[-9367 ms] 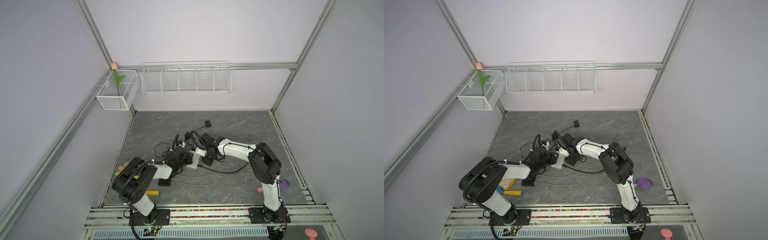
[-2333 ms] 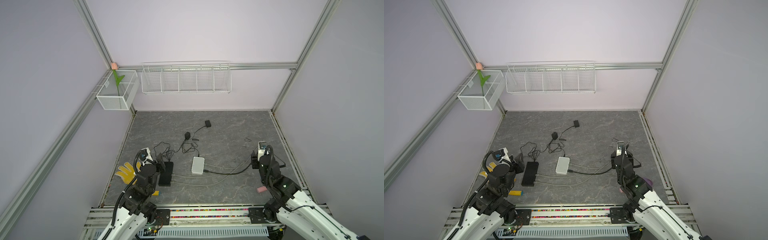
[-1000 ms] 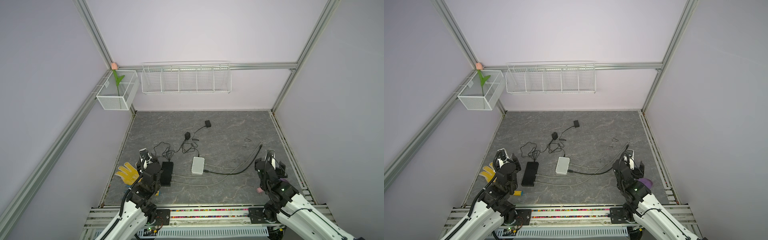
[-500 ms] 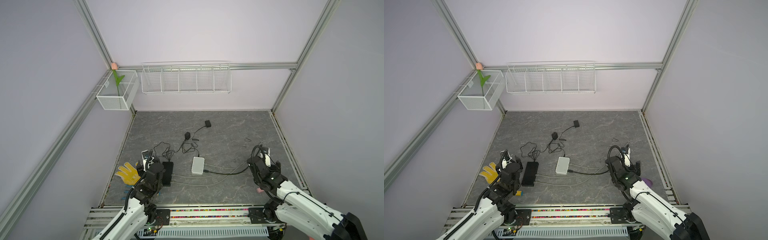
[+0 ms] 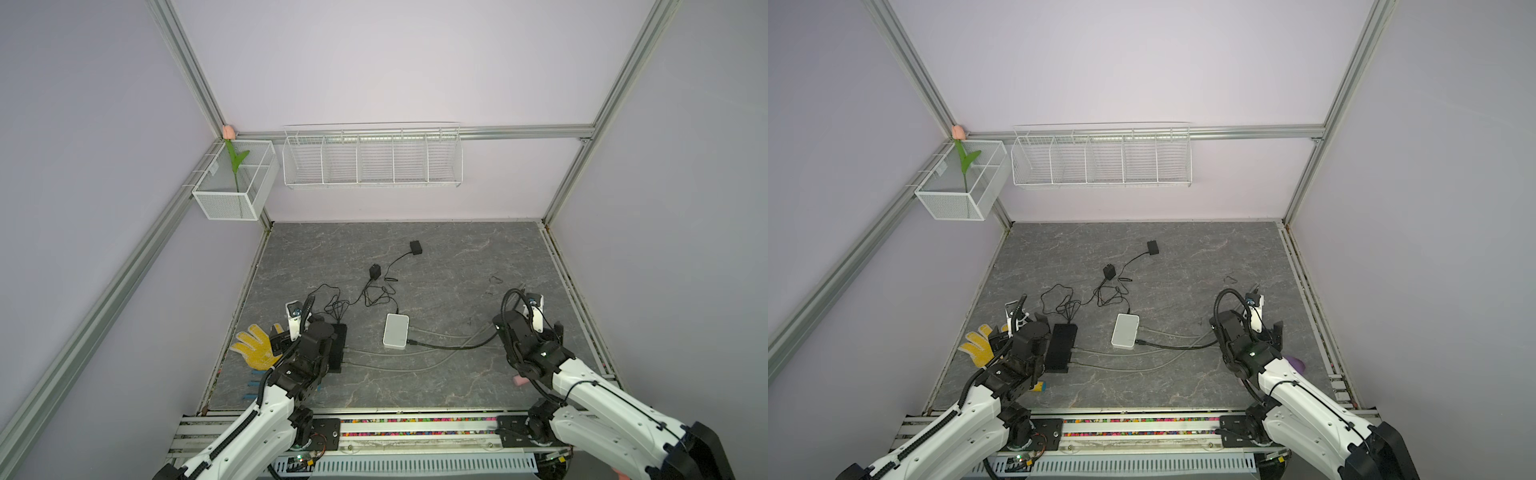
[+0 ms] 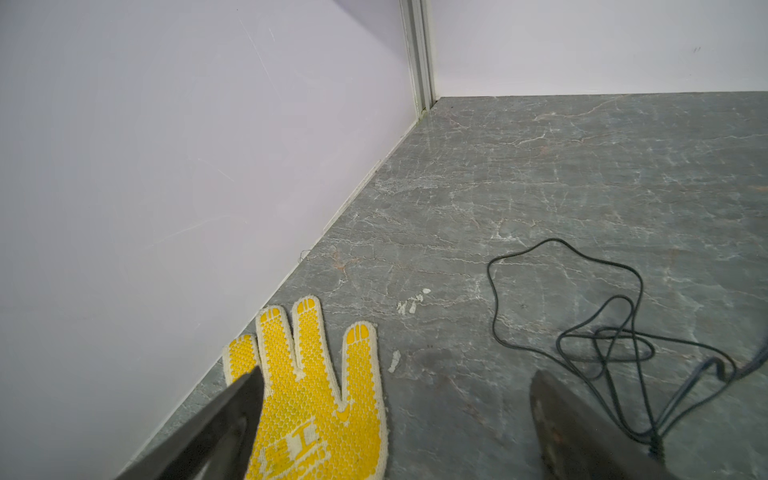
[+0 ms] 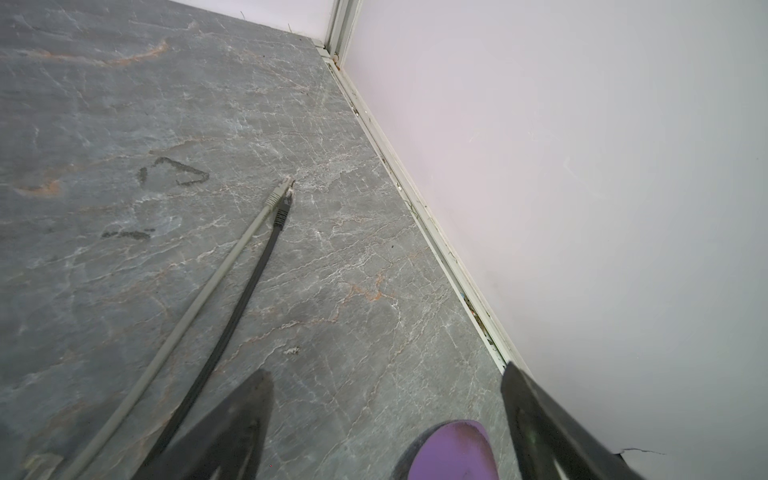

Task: Insert the plug into the switch port

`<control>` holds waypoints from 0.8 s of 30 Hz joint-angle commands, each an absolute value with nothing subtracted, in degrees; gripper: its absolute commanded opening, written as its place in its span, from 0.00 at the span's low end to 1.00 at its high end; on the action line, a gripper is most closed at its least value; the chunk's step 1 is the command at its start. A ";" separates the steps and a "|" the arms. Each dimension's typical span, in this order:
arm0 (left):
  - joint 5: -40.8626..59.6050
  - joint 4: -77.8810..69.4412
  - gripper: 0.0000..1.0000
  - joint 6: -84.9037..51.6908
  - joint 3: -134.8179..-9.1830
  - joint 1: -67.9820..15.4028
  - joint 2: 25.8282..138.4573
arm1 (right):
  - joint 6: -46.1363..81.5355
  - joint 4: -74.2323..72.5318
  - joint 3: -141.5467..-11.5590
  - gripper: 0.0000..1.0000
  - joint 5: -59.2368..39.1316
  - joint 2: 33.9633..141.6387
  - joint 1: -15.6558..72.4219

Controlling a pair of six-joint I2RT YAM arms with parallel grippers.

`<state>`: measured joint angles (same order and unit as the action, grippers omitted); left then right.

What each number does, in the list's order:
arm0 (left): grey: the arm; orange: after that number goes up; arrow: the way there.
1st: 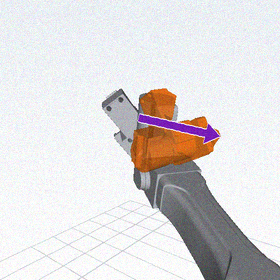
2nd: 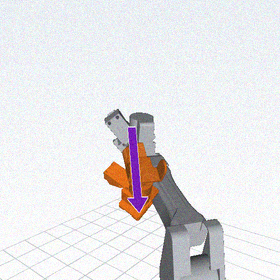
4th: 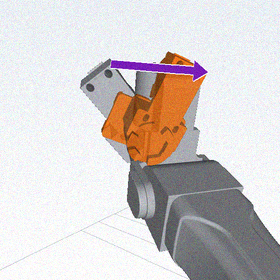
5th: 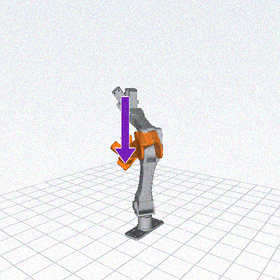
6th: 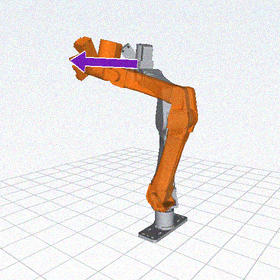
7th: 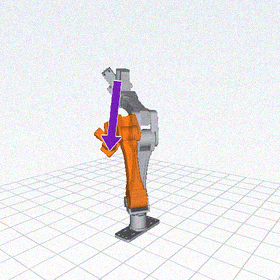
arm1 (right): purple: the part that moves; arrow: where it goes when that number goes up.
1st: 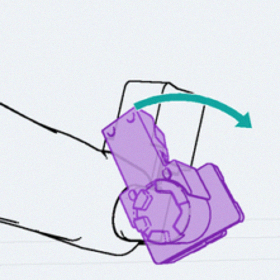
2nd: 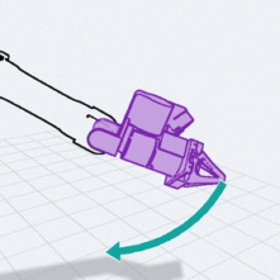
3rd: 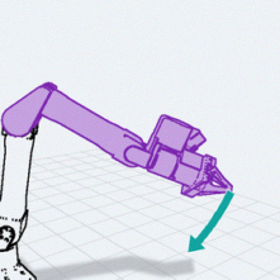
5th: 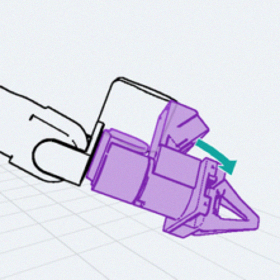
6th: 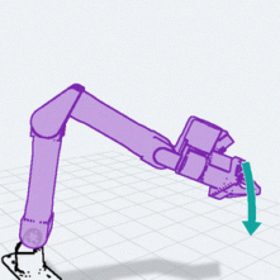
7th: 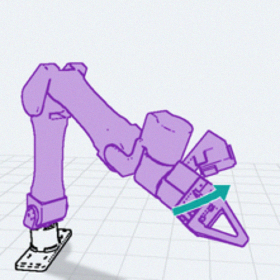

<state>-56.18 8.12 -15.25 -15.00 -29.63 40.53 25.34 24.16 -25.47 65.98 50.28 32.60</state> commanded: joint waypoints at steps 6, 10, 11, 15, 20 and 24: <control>-60.98 11.85 0.99 -19.67 -15.37 -29.36 33.81 | 25.30 20.58 -23.89 0.99 66.75 50.68 32.14; -56.88 11.17 0.99 -16.52 -13.78 -29.36 28.64 | 22.52 15.24 -21.61 0.98 65.19 51.59 32.01; -56.87 11.40 0.99 -16.46 -13.51 -29.36 27.83 | 21.41 13.73 -21.19 0.98 64.86 51.68 32.00; -54.67 10.86 0.99 -15.09 -13.18 -29.36 26.98 | 19.14 11.89 -20.74 0.98 63.24 51.50 31.82; -56.51 11.07 0.99 -16.25 -13.70 -29.36 28.67 | 17.86 13.14 -20.79 0.89 60.04 50.79 31.42; -58.44 12.65 0.99 -17.70 -13.52 -29.36 26.86 | 13.61 8.11 -19.86 0.89 57.72 51.03 31.26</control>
